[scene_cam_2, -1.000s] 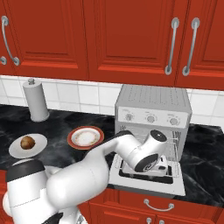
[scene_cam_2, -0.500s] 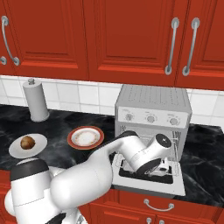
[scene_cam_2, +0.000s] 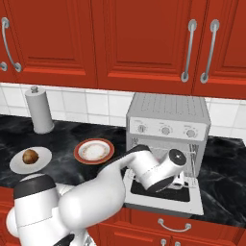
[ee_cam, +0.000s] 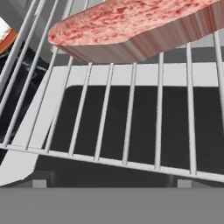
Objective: Open the toaster oven door. Place the bread on the top rack in the toaster oven and place the steak on the bottom rack.
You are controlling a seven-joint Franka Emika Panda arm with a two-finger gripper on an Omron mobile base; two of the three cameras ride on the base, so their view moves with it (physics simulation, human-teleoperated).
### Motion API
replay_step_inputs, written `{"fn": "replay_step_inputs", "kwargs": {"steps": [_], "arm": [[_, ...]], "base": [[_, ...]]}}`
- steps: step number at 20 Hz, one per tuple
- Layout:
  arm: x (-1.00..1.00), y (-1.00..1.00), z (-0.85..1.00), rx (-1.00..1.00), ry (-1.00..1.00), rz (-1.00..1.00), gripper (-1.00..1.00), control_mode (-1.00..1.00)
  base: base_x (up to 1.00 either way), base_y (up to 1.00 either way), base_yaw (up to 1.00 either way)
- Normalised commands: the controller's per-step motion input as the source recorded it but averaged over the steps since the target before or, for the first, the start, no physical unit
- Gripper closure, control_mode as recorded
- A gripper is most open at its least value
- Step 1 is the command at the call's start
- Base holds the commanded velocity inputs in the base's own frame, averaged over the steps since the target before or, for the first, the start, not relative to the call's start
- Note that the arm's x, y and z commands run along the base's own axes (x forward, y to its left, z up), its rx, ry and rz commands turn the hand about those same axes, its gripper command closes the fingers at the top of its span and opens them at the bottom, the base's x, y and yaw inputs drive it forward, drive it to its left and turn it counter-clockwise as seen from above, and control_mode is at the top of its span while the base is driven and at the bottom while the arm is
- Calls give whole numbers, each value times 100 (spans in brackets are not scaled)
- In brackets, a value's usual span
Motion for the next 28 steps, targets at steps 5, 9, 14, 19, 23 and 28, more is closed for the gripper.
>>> {"fn": "replay_step_inputs", "kwargs": {"steps": [5,9,14,19,23,28], "arm": [[40,9,-9,0,-9,-8,-100,-100],[45,8,-10,0,-10,-8,-100,-100],[48,6,-1,0,-4,-6,-100,-100],[46,1,0,0,0,-5,-100,-100],[37,0,0,0,0,-4,-100,-100],[33,0,0,0,-1,-3,-100,-100]], "base": [[0,0,0],[0,0,0],[0,0,0],[0,0,0],[0,0,0],[0,0,0]]}}
